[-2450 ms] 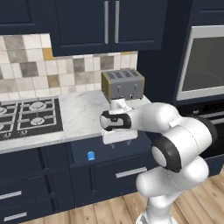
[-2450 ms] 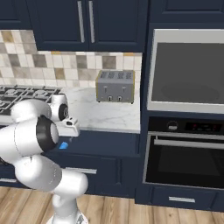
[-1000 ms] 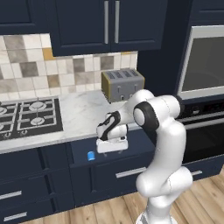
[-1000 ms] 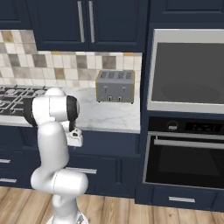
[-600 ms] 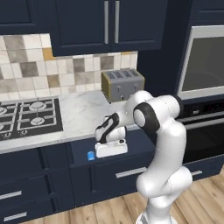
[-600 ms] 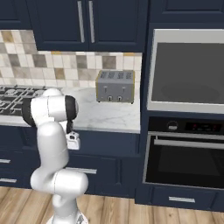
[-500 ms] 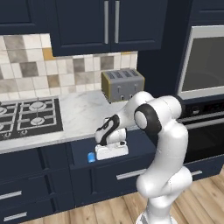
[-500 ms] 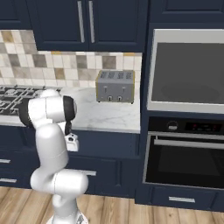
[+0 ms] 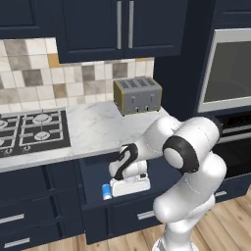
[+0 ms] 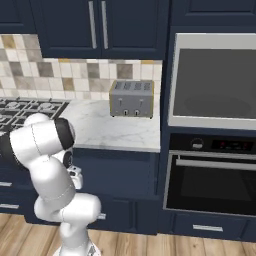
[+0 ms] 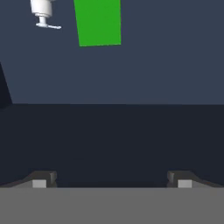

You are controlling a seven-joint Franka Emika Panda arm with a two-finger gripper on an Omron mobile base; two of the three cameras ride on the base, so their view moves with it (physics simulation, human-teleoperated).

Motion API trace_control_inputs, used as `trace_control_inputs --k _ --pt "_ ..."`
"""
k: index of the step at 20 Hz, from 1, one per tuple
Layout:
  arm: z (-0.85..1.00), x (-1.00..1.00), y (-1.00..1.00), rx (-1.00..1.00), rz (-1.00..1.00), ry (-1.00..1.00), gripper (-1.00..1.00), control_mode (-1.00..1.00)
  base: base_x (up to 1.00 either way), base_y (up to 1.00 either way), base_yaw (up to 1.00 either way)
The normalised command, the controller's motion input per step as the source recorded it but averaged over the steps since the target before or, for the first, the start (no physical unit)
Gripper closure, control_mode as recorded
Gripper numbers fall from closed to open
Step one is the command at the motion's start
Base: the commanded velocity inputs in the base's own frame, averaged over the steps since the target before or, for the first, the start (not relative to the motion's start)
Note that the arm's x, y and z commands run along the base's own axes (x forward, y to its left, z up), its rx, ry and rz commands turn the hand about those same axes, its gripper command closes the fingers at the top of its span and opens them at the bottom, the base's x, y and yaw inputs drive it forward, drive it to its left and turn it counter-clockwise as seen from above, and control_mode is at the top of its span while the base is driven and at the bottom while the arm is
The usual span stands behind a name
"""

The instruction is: Restock the sink supplies by placing the sponge and soap dispenser on the counter and next to the sink. Make sure the soap dispenser is upright.

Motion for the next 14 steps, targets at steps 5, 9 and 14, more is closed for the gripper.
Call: trace_control_inputs --k 5,9,14 --pt "0.01 -0.43 0.06 0.0 -0.01 -0.01 -1.0 -1.0 0.0 0.0 0.0" --pt "0.0 0.84 0.47 0.01 -0.04 -0.03 -1.0 -1.0 0.0 0.0 0.0" --pt "0.0 0.73 0.45 0.0 -0.08 -0.01 -1.0 -1.0 0.0 0.0 0.0"
